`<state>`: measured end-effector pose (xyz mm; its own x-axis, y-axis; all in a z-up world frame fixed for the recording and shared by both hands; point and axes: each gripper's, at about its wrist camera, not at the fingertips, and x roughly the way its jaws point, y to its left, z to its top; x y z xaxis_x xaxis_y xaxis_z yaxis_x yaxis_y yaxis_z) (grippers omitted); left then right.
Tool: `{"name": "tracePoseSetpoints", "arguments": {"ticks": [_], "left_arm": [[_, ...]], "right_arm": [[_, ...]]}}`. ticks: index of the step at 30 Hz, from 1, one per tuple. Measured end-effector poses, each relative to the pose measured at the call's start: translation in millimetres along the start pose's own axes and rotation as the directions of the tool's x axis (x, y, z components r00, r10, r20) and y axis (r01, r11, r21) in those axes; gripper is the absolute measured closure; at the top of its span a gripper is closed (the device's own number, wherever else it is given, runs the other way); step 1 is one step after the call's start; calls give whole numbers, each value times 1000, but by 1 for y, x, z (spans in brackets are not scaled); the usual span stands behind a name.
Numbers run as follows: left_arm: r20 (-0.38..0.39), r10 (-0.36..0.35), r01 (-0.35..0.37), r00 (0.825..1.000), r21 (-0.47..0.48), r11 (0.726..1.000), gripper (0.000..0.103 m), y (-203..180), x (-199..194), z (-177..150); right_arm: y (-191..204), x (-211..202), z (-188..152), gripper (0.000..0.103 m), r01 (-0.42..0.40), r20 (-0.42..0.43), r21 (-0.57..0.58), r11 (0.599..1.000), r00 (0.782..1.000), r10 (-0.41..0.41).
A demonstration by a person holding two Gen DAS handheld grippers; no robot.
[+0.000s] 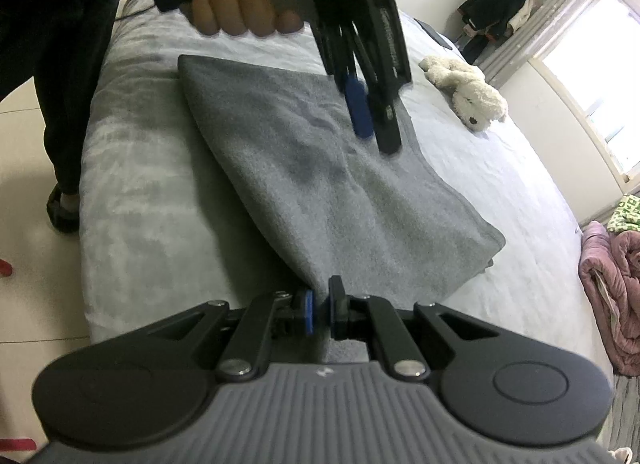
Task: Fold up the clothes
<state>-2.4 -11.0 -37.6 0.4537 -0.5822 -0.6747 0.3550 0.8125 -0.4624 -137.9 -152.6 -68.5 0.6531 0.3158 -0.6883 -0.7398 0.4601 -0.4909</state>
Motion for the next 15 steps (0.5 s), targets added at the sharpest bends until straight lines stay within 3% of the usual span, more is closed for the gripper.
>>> {"name": "tracePoseSetpoints", "arguments": {"ticks": [4,9,12,15], "left_arm": [[-58,43,-44,997,-9,999,71,-4,20,-1],[-32,-78,76,996,-44,996,68,-20,14,16],[-77,-52,49,996,-34,998,68,-26,34,18],[-135,-60,44,989,-118,992,70,-17,50,13]], "right_arm": [[-1,-2,-1,96,-3,9,8,1000,1000,3],[-6,-6,-1,96,-8,29,23,1000,1000,7],[-9,-6,-1,96,-9,36,32,999,999,8],[-8,-7,0,96,-11,41,31,999,999,10]]}}
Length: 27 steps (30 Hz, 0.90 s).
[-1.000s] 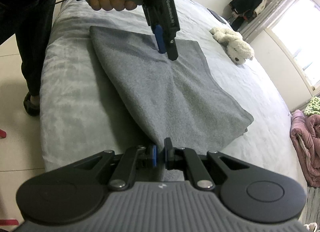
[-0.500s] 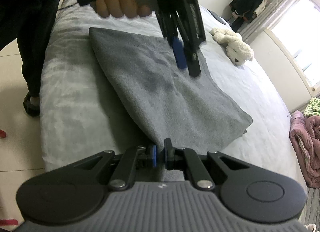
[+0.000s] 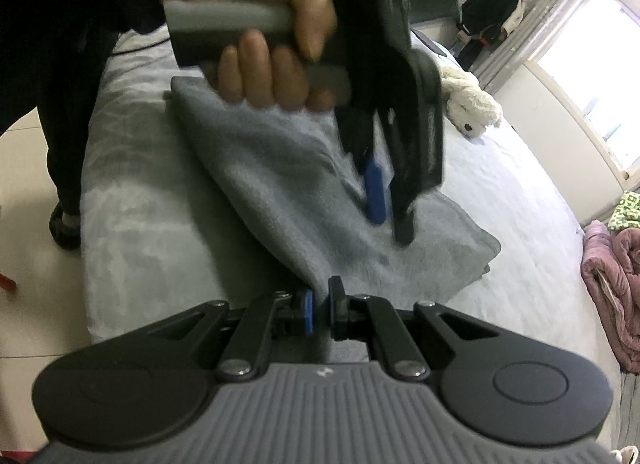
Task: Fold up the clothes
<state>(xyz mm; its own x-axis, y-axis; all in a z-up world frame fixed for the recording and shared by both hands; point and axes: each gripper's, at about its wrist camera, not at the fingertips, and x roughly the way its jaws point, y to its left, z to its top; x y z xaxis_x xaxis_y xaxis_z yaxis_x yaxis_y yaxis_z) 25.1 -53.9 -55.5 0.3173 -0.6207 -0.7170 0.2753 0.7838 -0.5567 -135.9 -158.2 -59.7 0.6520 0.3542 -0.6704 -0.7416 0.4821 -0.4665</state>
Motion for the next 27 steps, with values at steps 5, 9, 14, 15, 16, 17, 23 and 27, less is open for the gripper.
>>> {"name": "tracePoseSetpoints", "arguments": {"ticks": [5,9,14,15,16,17,23,27], "left_arm": [[6,-31,31,1000,-40,999,67,-10,3,4],[-9,-14,14,1000,-21,1000,66,-27,24,6],[-7,31,-31,999,1,1000,65,-32,24,8],[-13,33,-33,999,-5,999,65,-31,21,9],[-19,35,-35,999,-11,999,65,-30,17,10],[-8,41,-41,999,-4,999,65,-29,9,10],[81,149,-163,985,201,966,53,-19,-69,-22],[88,198,-216,976,315,924,51,-19,-104,-60]], "right_arm": [[-1,-1,0,96,-4,9,3,1000,1000,4],[-2,-1,1,96,-6,14,4,1000,1000,6],[-2,-1,0,96,-9,17,14,1000,1000,9],[-1,-2,1,96,-7,19,13,1000,1000,7],[-1,-3,1,96,-6,22,11,1000,1000,6],[-1,-4,2,96,-5,24,11,1000,1000,5],[-2,-5,0,96,-3,37,24,1000,999,2],[-5,-4,0,96,-4,43,37,999,999,2]]}}
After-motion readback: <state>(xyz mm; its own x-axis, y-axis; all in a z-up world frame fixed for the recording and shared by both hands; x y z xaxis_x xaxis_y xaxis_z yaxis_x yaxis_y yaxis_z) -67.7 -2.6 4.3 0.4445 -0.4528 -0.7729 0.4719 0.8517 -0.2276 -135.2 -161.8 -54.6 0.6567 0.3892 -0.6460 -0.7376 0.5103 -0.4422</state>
